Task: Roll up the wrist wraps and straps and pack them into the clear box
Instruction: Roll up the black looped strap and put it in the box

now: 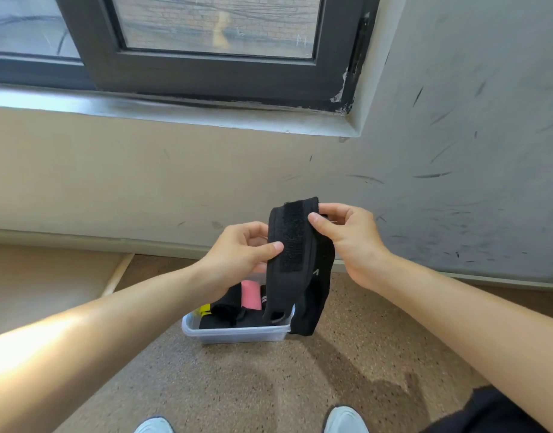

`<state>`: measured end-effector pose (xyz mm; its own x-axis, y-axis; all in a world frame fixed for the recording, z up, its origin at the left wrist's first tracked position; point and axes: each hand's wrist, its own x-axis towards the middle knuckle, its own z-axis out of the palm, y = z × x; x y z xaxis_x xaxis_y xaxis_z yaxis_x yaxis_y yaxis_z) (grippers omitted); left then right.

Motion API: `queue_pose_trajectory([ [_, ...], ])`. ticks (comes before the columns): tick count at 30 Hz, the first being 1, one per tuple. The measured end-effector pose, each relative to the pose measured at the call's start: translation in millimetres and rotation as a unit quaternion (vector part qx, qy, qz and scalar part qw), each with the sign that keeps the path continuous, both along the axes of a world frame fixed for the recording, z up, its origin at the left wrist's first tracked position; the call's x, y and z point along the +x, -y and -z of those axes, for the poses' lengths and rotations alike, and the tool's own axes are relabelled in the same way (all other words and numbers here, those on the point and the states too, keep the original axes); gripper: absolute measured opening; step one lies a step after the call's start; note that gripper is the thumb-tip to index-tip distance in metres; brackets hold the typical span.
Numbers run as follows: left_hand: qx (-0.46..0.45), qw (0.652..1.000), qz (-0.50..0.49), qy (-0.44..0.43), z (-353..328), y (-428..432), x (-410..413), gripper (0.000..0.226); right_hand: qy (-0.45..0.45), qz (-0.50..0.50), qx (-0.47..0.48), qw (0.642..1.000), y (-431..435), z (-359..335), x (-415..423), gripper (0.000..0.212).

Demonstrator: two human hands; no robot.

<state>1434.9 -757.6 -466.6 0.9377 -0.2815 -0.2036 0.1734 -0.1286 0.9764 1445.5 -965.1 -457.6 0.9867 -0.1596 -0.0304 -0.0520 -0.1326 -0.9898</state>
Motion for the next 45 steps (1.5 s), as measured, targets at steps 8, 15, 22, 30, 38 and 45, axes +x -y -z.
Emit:
queue_pose_trajectory([
  [8,0.03,0.996,-0.077,0.038,-5.0,-11.5,8.3,0.009,0.021,-0.077,-0.073,0.994,15.3,-15.2,-4.2,0.035],
  [15,-0.012,0.996,-0.077,0.032,-9.6,-10.3,6.9,0.011,0.061,-0.177,-0.062,0.98,-0.3,-24.7,-18.5,0.032],
  [22,-0.054,0.997,-0.048,0.006,-14.9,-2.6,-0.6,0.014,0.091,-0.151,-0.082,0.981,-11.9,-15.6,-20.8,0.029],
  [30,-0.074,0.996,-0.048,0.0,-15.2,-3.2,-2.7,0.016,0.11,-0.153,-0.151,0.97,-14.9,-17.1,-24.9,0.03],
  [38,-0.105,0.993,-0.048,-0.003,-13.1,-2.3,-3.7,0.021,0.14,-0.123,-0.222,0.957,-18.0,-13.7,-26.3,0.031],
  [45,-0.078,0.995,-0.053,0.032,-19.3,-0.3,-7.5,0.035,0.125,-0.053,-0.219,0.966,-18.0,-9.5,-23.9,0.039],
])
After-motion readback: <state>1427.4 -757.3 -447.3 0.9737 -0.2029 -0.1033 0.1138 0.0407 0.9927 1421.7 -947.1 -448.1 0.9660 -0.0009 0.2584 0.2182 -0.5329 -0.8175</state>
